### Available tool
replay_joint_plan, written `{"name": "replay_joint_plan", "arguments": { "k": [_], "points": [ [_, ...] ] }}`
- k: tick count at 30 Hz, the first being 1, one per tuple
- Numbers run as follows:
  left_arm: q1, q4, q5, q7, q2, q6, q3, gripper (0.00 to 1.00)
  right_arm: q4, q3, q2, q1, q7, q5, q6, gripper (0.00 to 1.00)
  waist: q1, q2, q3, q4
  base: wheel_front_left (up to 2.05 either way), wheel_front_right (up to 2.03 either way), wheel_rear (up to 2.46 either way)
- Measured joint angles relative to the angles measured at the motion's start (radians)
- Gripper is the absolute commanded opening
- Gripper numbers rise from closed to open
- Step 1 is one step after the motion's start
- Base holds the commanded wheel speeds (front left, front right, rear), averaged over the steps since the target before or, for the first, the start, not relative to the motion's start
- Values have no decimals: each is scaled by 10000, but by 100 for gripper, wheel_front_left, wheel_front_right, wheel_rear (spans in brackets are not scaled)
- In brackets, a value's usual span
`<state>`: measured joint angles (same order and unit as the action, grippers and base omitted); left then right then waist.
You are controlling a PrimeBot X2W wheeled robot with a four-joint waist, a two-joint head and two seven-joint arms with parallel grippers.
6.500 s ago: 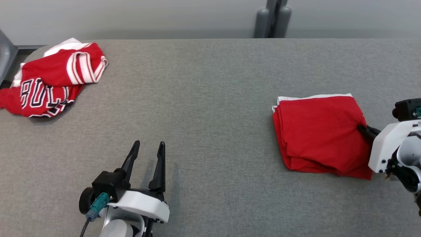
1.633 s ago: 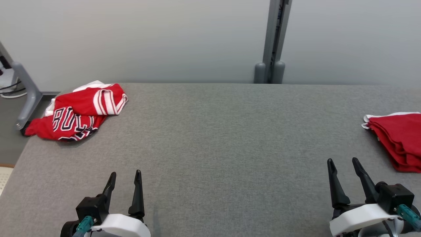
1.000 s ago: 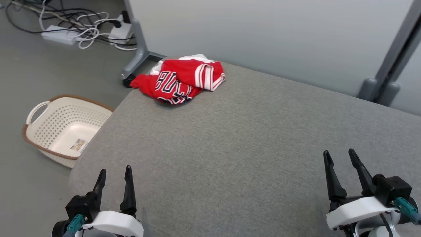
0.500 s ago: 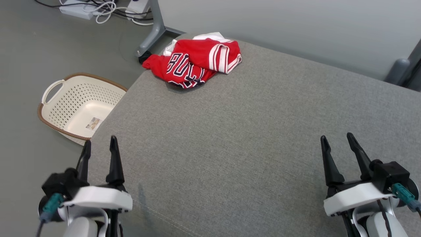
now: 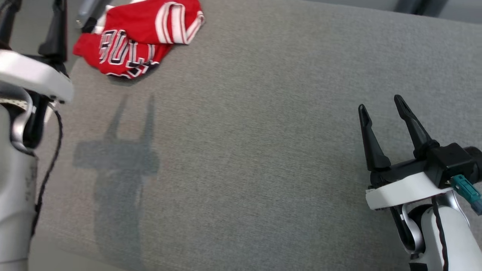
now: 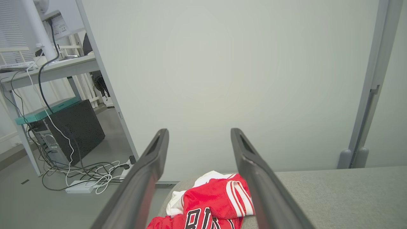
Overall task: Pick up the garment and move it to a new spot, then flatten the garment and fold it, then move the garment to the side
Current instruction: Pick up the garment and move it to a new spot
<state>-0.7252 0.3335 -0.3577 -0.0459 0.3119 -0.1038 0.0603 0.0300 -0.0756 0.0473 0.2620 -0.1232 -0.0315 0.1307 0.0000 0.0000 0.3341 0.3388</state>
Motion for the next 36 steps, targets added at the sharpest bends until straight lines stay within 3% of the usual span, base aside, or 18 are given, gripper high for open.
{"name": "replay_joint_plan", "arguments": {
  "k": [8, 15, 22, 23, 24, 26, 36],
  "points": [
    [-1883, 2577, -291, 2560, 997, -6, -86, 100, -966, -198, 88, 280, 190, 366, 0, 100, 0, 0, 1189, -1444, 0, 0, 0],
    [-2269, 4345, -221, 3124, 1432, 207, -109, 100, -1475, -199, 128, 346, 263, 424, 0, 100, 0, 0, 2080, -2368, 0, 0, 0],
    [-2314, 5444, -107, 3091, 1841, 711, -167, 100, -1687, -205, 121, 343, 259, 483, 0, 100, 0, 0, 2523, -2741, 0, 0, 0],
    [-2339, 5538, -107, 3072, 1860, 715, -165, 81, -1687, -222, 121, 343, 240, 483, 2, 100, 0, 0, 2535, -2753, 0, 0, 0],
    [-2379, 5622, -107, 3010, 1858, 738, -157, 47, -1685, -236, 119, 343, 203, 483, 2, 100, 1, 0, 2533, -2754, 0, 0, 0],
    [-2455, 5766, -94, 2907, 1871, 780, -128, 0, -1645, -251, 113, 343, 173, 481, 2, 100, 0, 0, 2503, -2743, 0, 0, 0],
    [-2595, 6125, 163, 2067, 1929, 782, 188, 0, -1279, -328, 73, 304, -54, 385, 2, 100, 0, -1, 1953, -2709, 0, 0, 0]
  ]
}}
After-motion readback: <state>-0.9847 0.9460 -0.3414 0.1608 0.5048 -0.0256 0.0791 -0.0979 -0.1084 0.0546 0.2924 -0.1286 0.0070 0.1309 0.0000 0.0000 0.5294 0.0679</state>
